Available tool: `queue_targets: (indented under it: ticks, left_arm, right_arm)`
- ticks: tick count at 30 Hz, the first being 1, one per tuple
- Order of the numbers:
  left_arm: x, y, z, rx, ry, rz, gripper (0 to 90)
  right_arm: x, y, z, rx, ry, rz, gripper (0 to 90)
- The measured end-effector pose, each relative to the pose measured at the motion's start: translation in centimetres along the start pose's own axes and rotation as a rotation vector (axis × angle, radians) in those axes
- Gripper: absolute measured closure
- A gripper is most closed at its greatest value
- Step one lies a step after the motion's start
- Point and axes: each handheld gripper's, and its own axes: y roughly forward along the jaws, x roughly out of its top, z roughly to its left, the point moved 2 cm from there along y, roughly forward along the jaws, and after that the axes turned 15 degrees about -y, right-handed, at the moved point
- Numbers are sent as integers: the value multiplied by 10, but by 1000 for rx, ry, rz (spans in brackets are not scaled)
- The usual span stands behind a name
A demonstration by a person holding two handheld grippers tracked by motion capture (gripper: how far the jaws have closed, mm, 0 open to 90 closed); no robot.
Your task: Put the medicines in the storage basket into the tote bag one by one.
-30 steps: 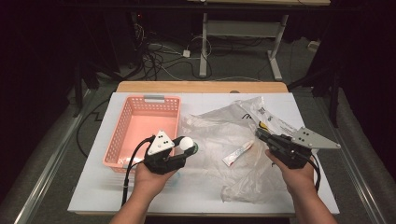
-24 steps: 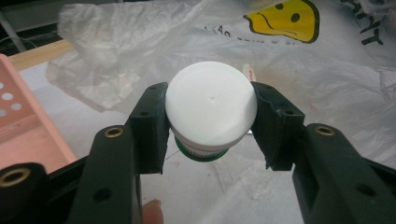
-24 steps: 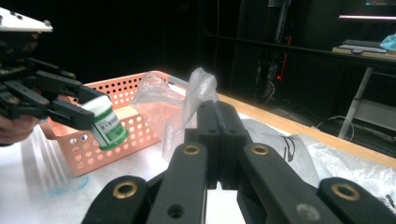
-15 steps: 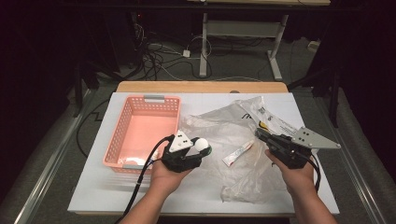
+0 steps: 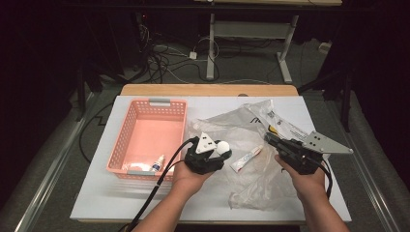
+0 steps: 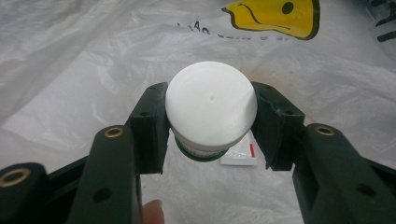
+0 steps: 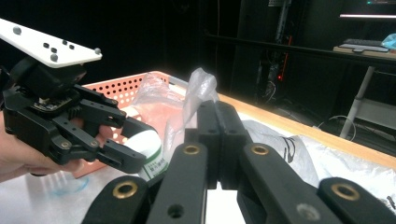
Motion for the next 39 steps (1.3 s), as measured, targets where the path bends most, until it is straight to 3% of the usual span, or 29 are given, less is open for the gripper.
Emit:
queue_targets:
  ticks: [21,29,39]
  left_arm:
    - [12,51,-2,5,-8,18,490]
    - [17,72,-4,33,10,22,490]
    - [13,94,1,53,-19,41,488]
  right_arm:
    - [-2,1,-2,5,14,-4,900]
    - [-3,0,-4,4,18,-6,900]
    - [-3,1,-4,4,19,-2,900]
